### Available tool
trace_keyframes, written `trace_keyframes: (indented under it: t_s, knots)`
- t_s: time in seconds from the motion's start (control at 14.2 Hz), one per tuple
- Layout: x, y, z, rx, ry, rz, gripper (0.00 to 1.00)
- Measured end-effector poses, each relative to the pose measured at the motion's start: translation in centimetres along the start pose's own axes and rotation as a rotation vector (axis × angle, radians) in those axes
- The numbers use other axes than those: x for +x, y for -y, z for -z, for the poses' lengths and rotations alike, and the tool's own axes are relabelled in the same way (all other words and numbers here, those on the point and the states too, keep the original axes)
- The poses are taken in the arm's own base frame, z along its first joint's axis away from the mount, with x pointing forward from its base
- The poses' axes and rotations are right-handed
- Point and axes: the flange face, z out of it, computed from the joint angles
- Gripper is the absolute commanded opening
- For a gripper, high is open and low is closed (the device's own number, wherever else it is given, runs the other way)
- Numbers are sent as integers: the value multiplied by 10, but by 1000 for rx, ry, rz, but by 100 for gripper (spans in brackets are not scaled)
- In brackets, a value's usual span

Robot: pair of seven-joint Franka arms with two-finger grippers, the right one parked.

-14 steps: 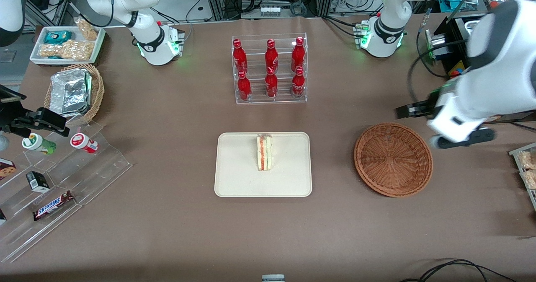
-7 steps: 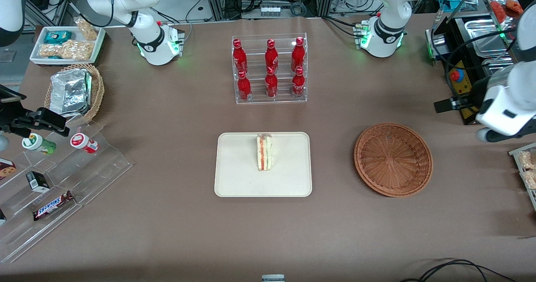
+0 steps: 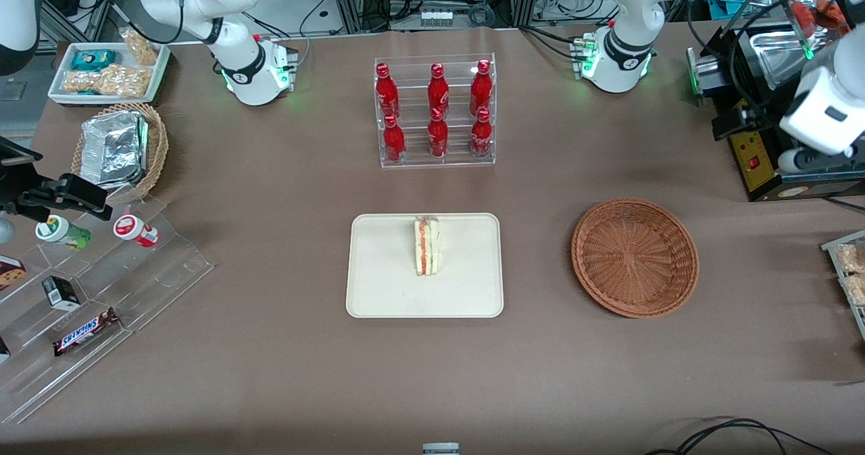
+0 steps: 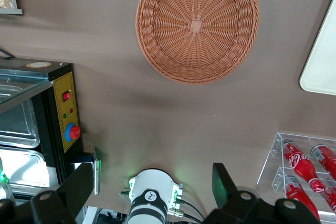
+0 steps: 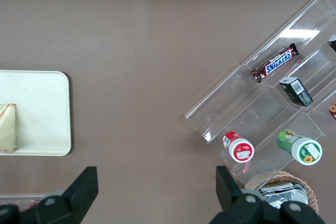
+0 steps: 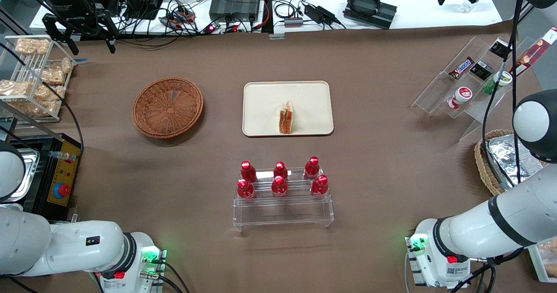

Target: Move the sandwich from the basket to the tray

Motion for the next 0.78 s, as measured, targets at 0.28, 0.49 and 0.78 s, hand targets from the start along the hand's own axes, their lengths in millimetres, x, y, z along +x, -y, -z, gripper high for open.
trace_keyframes:
  t_s: [0.28, 0.49, 0.78]
  knots:
    - [2, 16, 5, -11, -28, 19, 100]
    - [2, 16, 8, -18, -37, -13, 100]
    - [-1, 19, 20, -33, -64, -20, 100]
